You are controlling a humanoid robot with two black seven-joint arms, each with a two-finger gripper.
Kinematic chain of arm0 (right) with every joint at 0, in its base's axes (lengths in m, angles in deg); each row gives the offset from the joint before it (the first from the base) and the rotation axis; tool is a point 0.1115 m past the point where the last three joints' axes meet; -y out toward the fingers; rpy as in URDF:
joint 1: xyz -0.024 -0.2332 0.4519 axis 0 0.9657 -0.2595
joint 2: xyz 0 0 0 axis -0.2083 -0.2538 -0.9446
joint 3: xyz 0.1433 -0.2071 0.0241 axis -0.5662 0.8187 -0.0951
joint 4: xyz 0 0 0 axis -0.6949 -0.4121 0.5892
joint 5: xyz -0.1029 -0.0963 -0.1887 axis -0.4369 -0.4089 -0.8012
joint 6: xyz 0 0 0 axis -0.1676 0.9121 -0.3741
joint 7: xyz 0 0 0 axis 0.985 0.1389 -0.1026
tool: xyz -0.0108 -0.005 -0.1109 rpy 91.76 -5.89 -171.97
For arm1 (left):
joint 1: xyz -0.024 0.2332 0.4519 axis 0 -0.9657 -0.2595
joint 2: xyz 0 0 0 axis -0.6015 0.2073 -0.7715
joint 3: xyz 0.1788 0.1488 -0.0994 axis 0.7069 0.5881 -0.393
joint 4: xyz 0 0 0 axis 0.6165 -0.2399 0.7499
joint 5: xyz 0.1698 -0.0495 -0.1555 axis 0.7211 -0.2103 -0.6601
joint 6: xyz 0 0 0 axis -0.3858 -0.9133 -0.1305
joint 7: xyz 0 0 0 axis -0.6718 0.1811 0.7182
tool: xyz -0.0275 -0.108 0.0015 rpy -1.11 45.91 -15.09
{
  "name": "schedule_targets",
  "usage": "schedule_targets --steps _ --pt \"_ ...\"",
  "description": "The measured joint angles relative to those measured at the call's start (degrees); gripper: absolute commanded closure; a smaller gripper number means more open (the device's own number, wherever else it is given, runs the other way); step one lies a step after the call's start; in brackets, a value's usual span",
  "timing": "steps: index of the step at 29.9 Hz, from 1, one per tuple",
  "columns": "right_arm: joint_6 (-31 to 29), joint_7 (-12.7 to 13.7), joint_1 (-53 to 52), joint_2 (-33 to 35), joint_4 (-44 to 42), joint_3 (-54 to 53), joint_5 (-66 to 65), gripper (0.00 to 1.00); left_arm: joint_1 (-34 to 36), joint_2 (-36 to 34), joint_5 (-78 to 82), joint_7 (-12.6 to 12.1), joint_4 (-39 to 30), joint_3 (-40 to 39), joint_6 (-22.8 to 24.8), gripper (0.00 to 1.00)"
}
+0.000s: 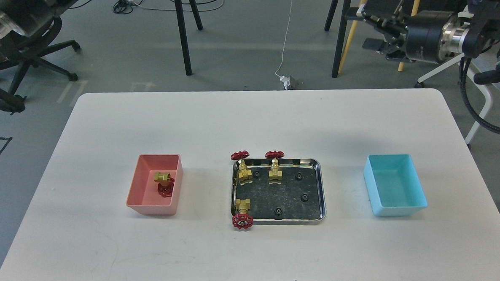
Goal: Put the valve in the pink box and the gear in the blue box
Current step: 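Reach the right gripper down to a black gear on the tray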
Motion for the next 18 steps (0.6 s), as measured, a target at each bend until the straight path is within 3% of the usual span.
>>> schedule_targets --steps 6,18 --pt "-0.02 -1.03 -0.79 -4.94 5.52 11.54 -12.27 0.01 2.76 -0.66 -0.69 -0.60 0.07 0.10 0.60 0.04" --pt "-0.01 -3.42 -7.26 -15.09 5.24 35.19 -25.69 0.02 7.12 -1.82 -0.69 -1.46 2.65 0.33 0.00 0.04"
